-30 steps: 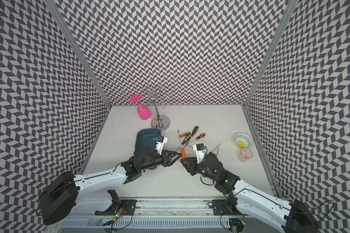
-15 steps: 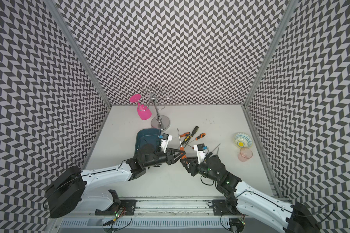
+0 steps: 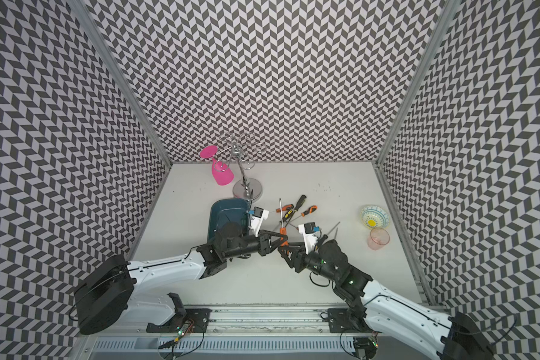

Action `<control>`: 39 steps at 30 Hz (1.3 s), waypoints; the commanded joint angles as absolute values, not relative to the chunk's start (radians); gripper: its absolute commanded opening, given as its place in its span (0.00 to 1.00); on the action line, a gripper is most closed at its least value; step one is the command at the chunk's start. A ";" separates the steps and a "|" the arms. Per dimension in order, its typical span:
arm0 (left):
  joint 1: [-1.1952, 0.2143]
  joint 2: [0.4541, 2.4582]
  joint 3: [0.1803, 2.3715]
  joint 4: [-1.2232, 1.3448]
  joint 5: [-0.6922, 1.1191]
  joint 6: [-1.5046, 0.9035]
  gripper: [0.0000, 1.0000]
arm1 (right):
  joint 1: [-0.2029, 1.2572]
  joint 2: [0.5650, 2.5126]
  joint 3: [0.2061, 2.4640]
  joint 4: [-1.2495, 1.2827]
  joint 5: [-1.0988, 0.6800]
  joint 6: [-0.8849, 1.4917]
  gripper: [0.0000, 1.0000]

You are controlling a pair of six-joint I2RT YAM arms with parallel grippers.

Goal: Put the screwdriver on the desktop into the storage box
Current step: Pick up the screwdriver from the center of the board, then place the screwdriver in the storage box.

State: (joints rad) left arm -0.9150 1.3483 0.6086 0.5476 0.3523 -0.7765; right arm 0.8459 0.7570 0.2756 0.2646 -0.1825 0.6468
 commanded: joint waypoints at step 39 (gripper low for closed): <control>-0.563 1.297 0.874 -0.496 -0.013 -0.547 0.00 | 0.848 0.740 0.249 0.066 0.161 0.660 0.52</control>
State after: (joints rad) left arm -0.5697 1.2663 0.8165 -0.4484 0.0204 -0.5678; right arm 0.8478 0.7528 0.2737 0.0307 0.1429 0.6586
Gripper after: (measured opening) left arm 0.235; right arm 0.517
